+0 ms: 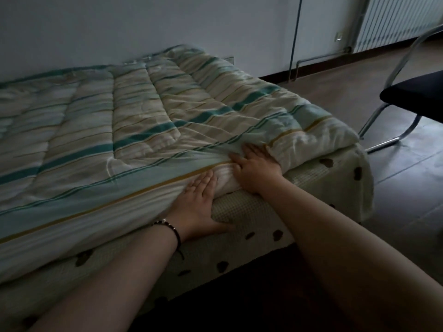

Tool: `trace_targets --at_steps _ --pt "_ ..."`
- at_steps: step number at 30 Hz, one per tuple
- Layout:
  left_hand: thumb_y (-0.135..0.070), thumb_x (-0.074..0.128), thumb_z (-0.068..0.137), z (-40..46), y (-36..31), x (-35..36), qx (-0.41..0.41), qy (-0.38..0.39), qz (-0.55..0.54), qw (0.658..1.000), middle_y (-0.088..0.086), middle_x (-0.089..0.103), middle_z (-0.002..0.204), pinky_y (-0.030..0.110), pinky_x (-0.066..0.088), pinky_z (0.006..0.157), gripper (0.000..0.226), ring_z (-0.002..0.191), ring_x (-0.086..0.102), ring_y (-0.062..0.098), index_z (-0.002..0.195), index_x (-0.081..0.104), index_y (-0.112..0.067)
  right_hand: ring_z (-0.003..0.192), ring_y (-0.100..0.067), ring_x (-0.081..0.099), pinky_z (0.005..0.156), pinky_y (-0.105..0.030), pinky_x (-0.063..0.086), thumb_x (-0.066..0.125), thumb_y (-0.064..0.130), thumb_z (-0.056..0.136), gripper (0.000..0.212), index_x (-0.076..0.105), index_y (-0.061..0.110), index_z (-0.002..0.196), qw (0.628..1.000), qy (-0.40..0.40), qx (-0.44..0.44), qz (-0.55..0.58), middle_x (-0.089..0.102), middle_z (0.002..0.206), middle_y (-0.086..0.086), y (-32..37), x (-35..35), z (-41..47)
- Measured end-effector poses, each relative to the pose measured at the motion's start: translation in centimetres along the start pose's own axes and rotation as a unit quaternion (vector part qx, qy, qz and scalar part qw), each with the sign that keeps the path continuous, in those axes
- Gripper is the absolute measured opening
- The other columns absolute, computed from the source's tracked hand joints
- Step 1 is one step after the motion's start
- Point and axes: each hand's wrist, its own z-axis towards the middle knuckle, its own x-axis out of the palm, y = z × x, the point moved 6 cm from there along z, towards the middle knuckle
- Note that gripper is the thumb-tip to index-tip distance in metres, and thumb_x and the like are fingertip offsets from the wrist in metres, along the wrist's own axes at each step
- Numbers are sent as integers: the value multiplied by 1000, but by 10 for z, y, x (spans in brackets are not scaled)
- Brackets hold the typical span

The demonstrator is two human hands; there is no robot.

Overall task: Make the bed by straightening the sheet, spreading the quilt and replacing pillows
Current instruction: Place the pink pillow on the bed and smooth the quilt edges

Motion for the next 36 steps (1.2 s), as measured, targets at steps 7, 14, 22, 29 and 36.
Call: trace_targets --at_steps 7,14,22,29,36 --pt "-87 42 71 61 -82 -9 -4 11 23 1000 3 -9 162 33 -7 120 121 148 -7 17 154 -12 -18 152 -18 -4 120 -40 -6 16 53 100 53 16 49 153 999 -1 35 -14 1 167 2 -81 -18 -3" --pt "-68 61 71 74 -110 -6 -15 10 64 998 -2 -23 159 37 -6 121 124 147 -18 16 150 -23 -22 152 -16 -5 122 -43 -7 10 51 97 59 11 44 155 993 -12 117 -19 -1 167 1 -160 -35 -4" --pt "-65 54 83 55 -125 -19 51 30 -7 998 1 -9 162 33 0 121 105 149 -1 19 154 -8 -18 152 -30 -3 113 -68 -7 16 49 98 55 14 45 153 977 80 193 -49 0 166 -8 -142 -49 -5" --pt "-81 20 83 66 -36 -37 -84 -21 5 996 1 1 163 53 -7 116 93 149 -3 29 155 -1 -26 153 -23 -1 108 -73 -16 27 52 100 51 27 45 151 985 13 -95 -147 11 166 7 -20 -39 -3" --pt "-98 11 63 82 -30 -17 -21 119 4 993 -5 -6 162 69 13 108 87 143 0 46 139 -14 -62 150 -39 -7 112 -71 0 10 69 94 51 5 65 145 977 40 187 -94 -11 165 12 -129 -44 7"
